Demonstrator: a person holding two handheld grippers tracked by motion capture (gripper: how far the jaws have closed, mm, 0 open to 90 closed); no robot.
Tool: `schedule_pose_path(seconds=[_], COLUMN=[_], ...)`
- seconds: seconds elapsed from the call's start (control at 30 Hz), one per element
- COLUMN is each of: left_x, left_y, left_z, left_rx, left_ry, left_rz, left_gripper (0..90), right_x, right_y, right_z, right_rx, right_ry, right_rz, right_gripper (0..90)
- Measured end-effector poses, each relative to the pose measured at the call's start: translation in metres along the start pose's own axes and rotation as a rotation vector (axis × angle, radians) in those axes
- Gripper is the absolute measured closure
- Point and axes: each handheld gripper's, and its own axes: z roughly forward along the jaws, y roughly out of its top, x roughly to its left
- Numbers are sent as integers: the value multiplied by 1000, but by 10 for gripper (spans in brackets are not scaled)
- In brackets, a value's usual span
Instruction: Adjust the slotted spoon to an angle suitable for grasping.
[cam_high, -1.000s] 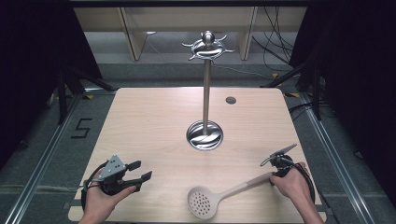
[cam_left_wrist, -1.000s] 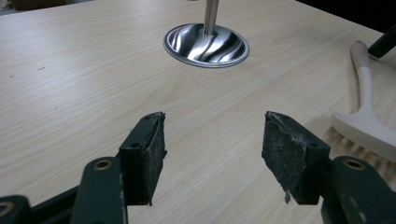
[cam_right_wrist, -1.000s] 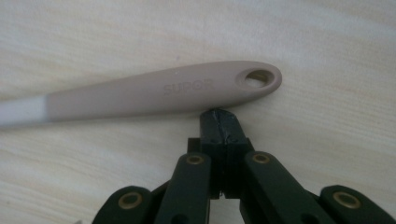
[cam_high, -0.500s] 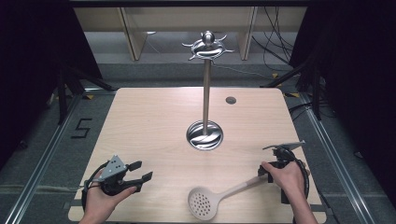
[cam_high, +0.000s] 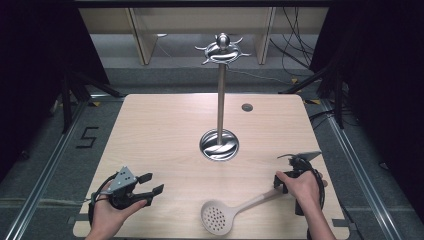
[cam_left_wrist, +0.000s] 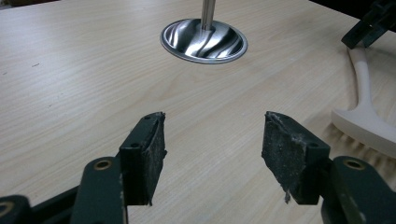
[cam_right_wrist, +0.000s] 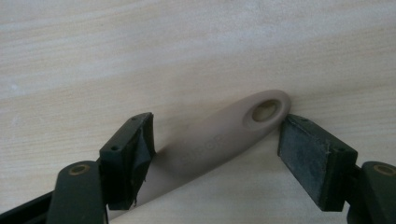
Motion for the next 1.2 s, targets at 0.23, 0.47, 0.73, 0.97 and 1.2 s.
schedule_pose_path(seconds=[0.23, 0.47, 0.73, 0.97, 1.2], left_x=[1, 2, 2, 2, 3], left_y=[0, -1, -1, -1, -1], left_z=[-1, 0, 0, -1, 0], left_rx=[7, 6, 15, 16, 7], left_ry=[13, 3, 10, 10, 1], left_rz=[-12, -11, -4, -10, -14], left_gripper=[387, 388, 389, 389, 389], right_x=[12, 16, 16, 12, 22], right_y=[6, 8, 14, 20, 28], right_z=[0, -1, -1, 2, 4], right_rx=[32, 48, 16, -5, -20], right_ry=[-42, -38, -27, -44, -15], right_rz=[26, 39, -23, -120, -107], right_gripper=[290, 329, 455, 556, 643])
